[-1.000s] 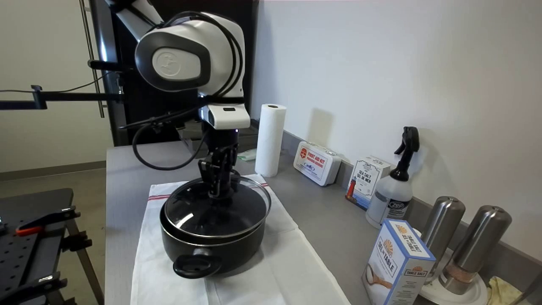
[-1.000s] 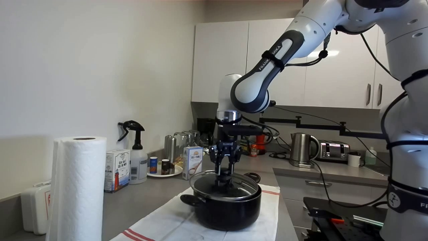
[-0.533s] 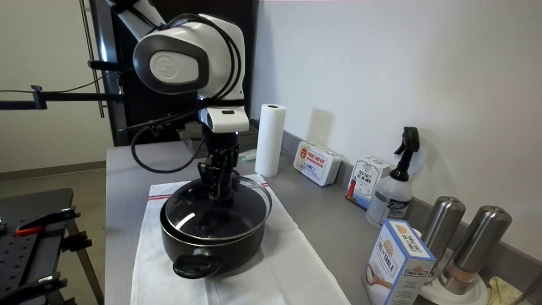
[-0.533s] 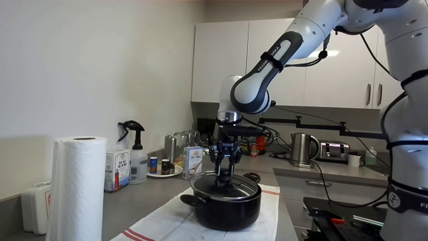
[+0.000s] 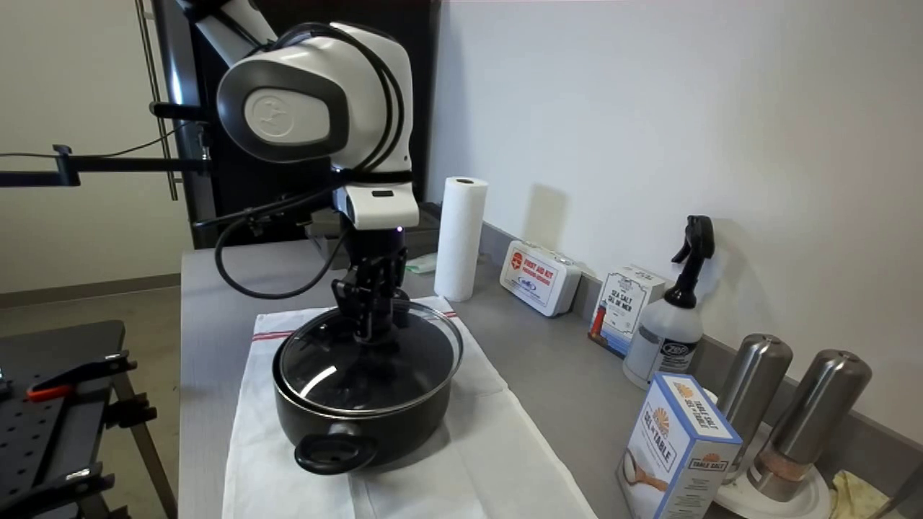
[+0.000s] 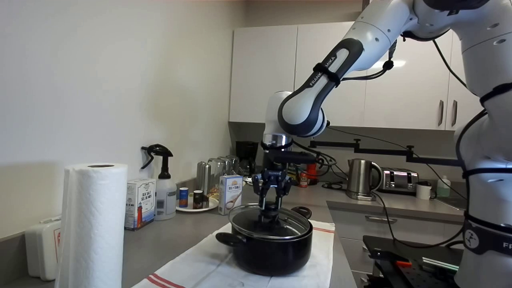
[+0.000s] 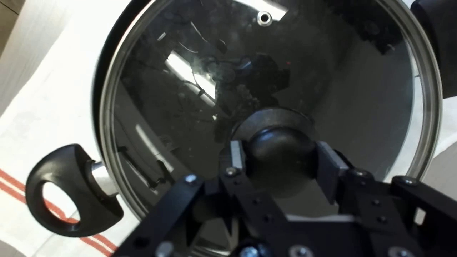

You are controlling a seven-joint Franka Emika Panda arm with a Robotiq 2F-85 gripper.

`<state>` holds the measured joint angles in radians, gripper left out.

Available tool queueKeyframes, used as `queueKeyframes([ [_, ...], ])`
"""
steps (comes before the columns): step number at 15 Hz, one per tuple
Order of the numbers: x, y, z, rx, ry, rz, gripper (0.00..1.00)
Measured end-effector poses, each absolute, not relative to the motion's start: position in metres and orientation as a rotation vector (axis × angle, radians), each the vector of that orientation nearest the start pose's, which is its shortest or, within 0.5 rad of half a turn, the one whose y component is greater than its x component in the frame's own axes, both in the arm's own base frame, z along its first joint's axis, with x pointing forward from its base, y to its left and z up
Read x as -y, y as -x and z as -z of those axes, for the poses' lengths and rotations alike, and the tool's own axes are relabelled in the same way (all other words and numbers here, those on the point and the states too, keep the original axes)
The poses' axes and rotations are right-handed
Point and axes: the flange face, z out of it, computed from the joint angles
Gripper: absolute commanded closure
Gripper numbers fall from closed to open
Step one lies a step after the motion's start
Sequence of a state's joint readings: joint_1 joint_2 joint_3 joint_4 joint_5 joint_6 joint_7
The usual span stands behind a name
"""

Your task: Put the glass lid on the black pot.

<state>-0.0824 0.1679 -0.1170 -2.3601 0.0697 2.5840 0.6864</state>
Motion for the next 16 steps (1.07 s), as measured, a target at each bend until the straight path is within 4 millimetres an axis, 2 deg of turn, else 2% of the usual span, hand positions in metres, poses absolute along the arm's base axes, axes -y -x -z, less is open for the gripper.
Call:
queueKeyframes([
  [8, 0.103, -0.494, -0.263, -1.409, 2.771, 0.080, 0.75],
  [16, 0.090, -0.496, -0.265, -1.326, 2.899, 0.078, 0.75],
])
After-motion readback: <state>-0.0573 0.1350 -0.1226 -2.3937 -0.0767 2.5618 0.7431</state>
